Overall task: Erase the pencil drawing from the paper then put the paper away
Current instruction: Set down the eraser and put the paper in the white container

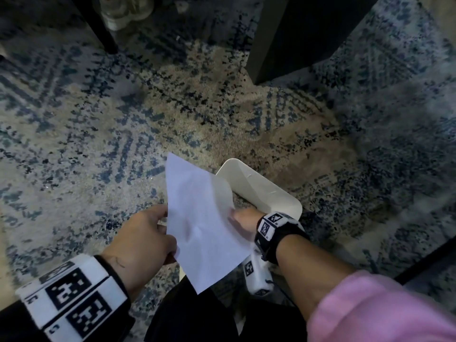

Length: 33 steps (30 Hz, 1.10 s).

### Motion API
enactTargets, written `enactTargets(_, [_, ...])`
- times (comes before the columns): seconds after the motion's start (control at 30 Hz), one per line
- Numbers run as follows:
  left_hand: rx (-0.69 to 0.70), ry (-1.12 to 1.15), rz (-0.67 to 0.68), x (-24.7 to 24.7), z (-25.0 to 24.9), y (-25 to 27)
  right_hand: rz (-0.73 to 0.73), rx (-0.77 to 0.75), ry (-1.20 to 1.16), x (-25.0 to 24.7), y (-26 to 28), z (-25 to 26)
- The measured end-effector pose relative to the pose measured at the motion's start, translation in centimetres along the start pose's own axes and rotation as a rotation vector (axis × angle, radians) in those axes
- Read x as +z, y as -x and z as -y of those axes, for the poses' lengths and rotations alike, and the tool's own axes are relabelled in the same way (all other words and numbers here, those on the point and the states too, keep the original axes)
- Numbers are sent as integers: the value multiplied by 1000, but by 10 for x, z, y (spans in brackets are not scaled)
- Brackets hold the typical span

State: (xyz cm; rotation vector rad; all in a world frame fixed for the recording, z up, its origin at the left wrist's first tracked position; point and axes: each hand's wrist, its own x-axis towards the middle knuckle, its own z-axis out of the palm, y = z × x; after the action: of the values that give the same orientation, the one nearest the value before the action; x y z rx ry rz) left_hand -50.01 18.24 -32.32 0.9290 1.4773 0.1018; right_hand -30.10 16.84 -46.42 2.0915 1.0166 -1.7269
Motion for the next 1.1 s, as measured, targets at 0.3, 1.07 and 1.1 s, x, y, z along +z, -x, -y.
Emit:
enactTargets(0.3, [4, -94, -46, 6, -5, -12, -12, -648, -362, 33, 83, 41])
enactTargets(1.07, [-6, 41, 29, -5, -7, -8, -55, -249, -82, 12, 5, -9])
enactTargets(1.1, [-5, 44, 28, -6, -8, -8, 40, -130, -14, 13, 4, -12])
